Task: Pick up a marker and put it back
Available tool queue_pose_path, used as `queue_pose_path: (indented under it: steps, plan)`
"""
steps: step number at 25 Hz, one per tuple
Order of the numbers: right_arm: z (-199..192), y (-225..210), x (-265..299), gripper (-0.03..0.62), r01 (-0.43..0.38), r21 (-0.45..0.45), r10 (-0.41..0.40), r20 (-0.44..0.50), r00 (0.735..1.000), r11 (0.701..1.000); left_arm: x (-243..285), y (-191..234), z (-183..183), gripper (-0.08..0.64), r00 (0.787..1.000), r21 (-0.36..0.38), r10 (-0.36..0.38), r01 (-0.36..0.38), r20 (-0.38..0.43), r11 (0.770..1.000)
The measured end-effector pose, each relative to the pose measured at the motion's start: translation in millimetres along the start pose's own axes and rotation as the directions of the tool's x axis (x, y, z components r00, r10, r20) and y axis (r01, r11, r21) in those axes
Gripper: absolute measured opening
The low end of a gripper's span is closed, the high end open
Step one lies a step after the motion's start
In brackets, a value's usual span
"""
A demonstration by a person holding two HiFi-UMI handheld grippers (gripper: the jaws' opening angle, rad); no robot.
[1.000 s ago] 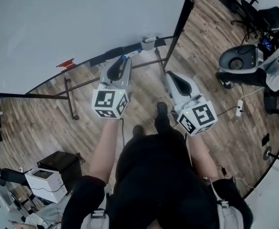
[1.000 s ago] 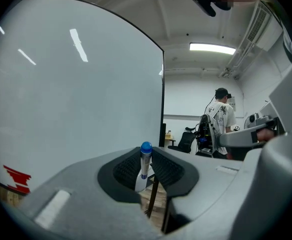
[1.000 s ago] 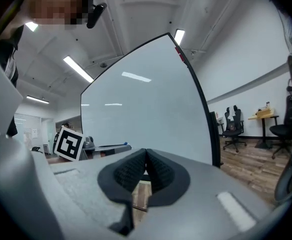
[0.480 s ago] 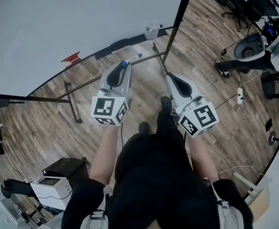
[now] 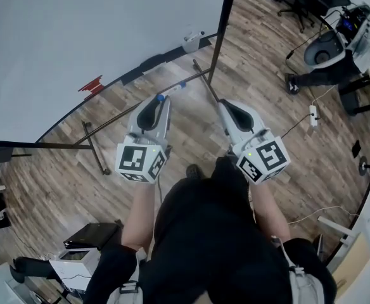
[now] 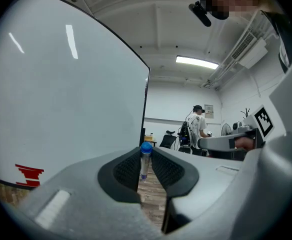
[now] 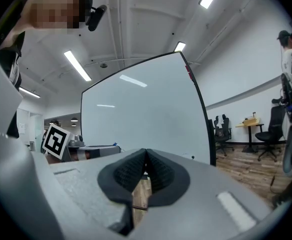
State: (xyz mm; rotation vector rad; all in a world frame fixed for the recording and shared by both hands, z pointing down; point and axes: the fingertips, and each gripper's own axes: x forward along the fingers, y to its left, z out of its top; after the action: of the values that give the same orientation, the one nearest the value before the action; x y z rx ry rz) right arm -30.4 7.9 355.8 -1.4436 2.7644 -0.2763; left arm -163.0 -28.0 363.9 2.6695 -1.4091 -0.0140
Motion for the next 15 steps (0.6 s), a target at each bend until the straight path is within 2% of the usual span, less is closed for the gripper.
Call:
queue_pose_path:
  steps: [7, 15]
  plan:
    - [4, -6, -23, 0.002, 0.054, -0.012, -0.054, 0.002, 0.999, 0.998, -11, -19, 8, 0.077, 0.999, -0.032, -0.027, 0.028, 0.019, 0.999]
    - [-7, -12, -44, 0.002, 0.112, 0.004, -0.112, -0.006, 0.994, 0.994, -10, -36, 5, 0.077, 0.997, -0.024, -0.071, 0.071, 0.009, 0.997]
